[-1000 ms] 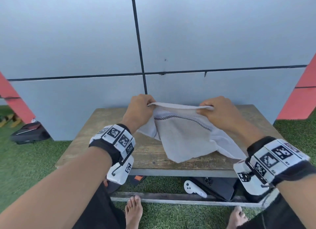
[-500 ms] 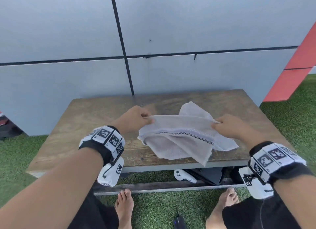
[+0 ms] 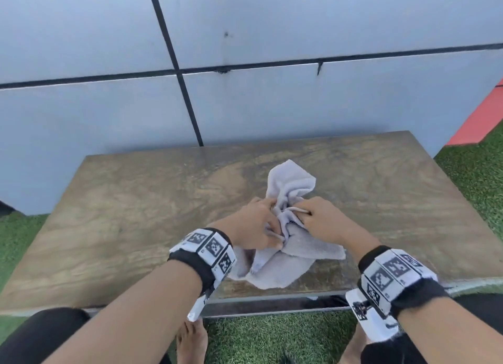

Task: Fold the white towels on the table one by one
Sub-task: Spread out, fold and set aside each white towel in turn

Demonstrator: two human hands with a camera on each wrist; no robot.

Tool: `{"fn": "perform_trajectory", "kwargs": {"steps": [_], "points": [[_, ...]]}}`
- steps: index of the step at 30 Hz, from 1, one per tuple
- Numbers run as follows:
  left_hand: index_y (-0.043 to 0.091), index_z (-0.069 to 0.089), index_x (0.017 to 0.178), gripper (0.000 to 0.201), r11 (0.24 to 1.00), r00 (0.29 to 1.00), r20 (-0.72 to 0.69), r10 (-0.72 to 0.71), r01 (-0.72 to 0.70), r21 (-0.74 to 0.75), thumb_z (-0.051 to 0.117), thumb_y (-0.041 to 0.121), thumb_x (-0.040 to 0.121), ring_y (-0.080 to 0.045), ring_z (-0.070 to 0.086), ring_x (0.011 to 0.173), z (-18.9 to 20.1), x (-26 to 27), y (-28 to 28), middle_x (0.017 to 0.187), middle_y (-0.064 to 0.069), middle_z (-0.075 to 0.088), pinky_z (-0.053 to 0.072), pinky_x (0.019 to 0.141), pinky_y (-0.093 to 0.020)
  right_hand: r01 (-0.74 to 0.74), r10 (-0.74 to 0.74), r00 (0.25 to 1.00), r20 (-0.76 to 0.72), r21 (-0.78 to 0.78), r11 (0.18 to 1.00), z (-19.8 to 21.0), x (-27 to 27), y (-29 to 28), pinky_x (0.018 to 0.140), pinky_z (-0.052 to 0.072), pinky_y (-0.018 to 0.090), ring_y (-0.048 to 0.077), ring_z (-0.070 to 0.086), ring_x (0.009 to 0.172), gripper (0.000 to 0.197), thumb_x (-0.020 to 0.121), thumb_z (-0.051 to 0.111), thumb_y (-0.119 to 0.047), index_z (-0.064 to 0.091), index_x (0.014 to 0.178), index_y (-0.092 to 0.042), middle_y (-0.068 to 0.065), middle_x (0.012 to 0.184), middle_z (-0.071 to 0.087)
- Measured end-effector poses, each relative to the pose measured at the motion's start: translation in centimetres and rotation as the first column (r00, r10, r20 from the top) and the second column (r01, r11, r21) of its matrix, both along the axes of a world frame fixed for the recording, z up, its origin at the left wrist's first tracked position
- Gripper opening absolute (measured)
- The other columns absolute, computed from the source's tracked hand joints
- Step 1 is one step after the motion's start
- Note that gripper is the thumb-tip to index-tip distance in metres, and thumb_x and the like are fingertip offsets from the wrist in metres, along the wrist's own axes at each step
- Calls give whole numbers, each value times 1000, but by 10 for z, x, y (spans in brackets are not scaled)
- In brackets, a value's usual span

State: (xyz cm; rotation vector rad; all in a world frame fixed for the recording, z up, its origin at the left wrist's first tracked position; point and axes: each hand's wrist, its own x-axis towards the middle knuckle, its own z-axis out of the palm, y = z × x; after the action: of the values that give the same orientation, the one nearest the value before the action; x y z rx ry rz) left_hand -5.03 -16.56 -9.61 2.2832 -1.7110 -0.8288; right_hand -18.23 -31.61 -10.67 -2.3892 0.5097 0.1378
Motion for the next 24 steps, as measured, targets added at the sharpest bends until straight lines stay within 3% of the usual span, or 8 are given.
{"fn": "perform_trajectory", "kwargs": {"steps": [2, 4, 7, 10, 13, 16, 20, 24], "points": [[12, 77, 89, 21, 995, 996, -31, 83, -84, -59, 72, 32, 86, -24, 51, 113, -5, 15, -1, 122, -7, 56, 45, 95, -37, -66, 67, 997, 31, -20, 998, 1, 17, -4, 59, 35, 20, 8, 48, 66, 29, 103, 46, -11, 72, 92, -11, 1, 86, 62], [8, 73, 78, 29, 978, 986, -33, 164, -167, -127, 64, 36, 82, -23, 60, 90, -9, 34, -2, 99, -6, 64, 51, 80, -40, -135, 139, 988, 66, -54, 989, 7, 34, -6, 64, 40, 26, 11, 48, 71, 30, 103, 46, -10, 75, 102, -13, -6, 89, 58], [3, 63, 63, 32, 940, 976, 14, 218, -207, -271, 52, 30, 77, -27, 57, 68, 2, 65, -12, 73, -9, 64, 47, 61, -39, -102, 108, 984, 142, -52, 993, 25, 72, -18, 62, 36, 33, 18, 50, 68, 25, 99, 47, -5, 72, 96, -6, 2, 83, 64], [0, 65, 66, 31, 846, 940, -31, 339, -320, -426, 50, 26, 76, -30, 60, 68, 34, 102, -35, 73, -13, 66, 49, 63, -42, -43, 54, 962, 269, -45, 998, 53, 122, -40, 53, 28, 27, 16, 45, 57, 24, 96, 48, -1, 63, 77, -4, 7, 68, 60], [-1, 72, 75, 39, 748, 885, -25, 465, -408, -523, 51, 32, 75, -32, 64, 76, 68, 144, -58, 82, -20, 68, 51, 70, -44, 6, 45, 945, 324, -154, 988, 86, 171, -66, 56, 23, 31, 23, 48, 69, 24, 98, 47, -2, 62, 80, 1, 13, 76, 60], [7, 73, 73, 28, 591, 758, -16, 652, -522, -615, 64, 31, 84, -23, 58, 67, 97, 188, -62, 79, -20, 69, 43, 55, -30, 230, -115, 914, 388, -262, 937, 114, 198, -101, 58, 21, 37, 25, 47, 73, 30, 100, 43, -13, 51, 73, -5, 16, 74, 54], [14, 74, 83, 21, 343, 597, -147, 789, -625, -701, 63, 31, 89, -25, 58, 65, 128, 231, -43, 70, -7, 66, 44, 60, -27, 434, -278, 834, 476, -254, 865, 135, 198, -143, 57, 26, 34, 28, 45, 69, 39, 99, 44, -20, 37, 61, -12, 5, 62, 42], [18, 68, 86, 18, 328, 608, -166, 776, -615, -717, 60, 33, 93, -29, 66, 59, 150, 239, -42, 69, -7, 66, 54, 55, -34, 441, -327, 816, 477, -148, 885, 147, 195, -149, 52, 34, 31, 26, 46, 60, 42, 101, 44, -27, 41, 61, -15, 5, 61, 48]]}}
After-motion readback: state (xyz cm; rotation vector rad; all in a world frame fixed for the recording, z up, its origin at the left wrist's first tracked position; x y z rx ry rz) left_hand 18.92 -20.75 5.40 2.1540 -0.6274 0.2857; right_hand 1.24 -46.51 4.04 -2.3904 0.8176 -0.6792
